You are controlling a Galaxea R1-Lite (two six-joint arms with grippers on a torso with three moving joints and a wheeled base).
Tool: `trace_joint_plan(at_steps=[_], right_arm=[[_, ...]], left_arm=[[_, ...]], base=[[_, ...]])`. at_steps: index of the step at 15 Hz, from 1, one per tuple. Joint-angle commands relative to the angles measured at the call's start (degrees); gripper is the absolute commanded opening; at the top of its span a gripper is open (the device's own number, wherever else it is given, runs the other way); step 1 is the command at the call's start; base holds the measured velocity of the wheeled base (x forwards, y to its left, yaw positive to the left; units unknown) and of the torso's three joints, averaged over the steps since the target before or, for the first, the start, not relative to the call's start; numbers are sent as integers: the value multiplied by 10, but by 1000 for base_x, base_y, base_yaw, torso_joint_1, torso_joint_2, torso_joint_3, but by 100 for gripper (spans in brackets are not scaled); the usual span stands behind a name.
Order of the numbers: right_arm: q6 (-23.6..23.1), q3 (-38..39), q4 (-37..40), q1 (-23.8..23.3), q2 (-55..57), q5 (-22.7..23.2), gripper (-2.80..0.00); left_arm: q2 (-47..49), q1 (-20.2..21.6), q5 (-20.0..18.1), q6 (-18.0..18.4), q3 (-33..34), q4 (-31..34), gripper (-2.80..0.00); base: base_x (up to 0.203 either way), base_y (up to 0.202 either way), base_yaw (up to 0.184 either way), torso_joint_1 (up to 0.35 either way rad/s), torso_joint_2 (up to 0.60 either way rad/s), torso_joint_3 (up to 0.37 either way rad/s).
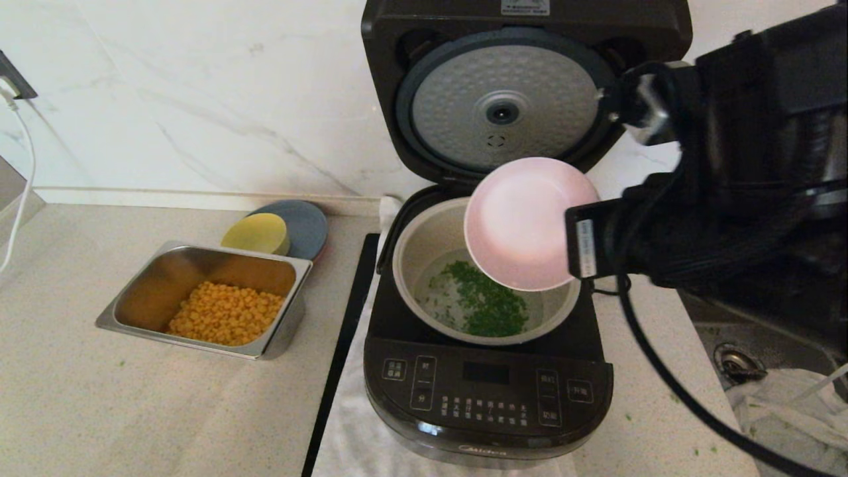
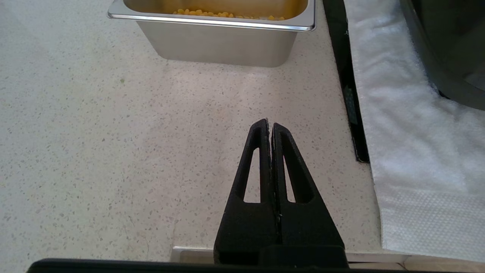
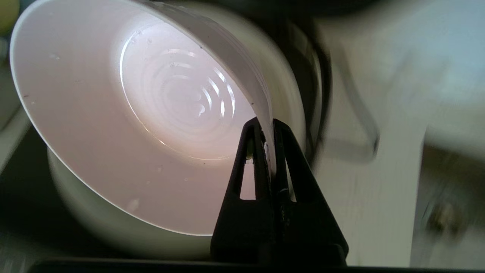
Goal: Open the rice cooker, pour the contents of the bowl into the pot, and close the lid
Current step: Pour the water from the bowl into the rice cooker, then place the bowl on the table
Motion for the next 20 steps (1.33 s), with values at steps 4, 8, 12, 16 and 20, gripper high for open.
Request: trace_joint_plan(at_steps=[4, 8, 12, 16, 20], right_arm=[[131, -32, 325, -156, -151, 232, -280], [130, 8, 404, -308, -188, 336, -280], [111, 87, 410, -473, -164, 425, -280], [102, 119, 376, -577, -71, 522, -280], [79, 179, 255, -618, 9, 538, -280]], left_arm=[[-1, 0, 0, 0, 0, 0, -280], [-1, 0, 0, 0, 0, 0, -280], [-1, 0, 0, 0, 0, 0, -280], [-1, 0, 0, 0, 0, 0, -280], [-1, 0, 0, 0, 0, 0, -280]], base=[[0, 0, 0, 0, 0, 0], [0, 0, 0, 0, 0, 0], [0, 0, 0, 0, 0, 0], [0, 0, 0, 0, 0, 0], [0, 0, 0, 0, 0, 0]])
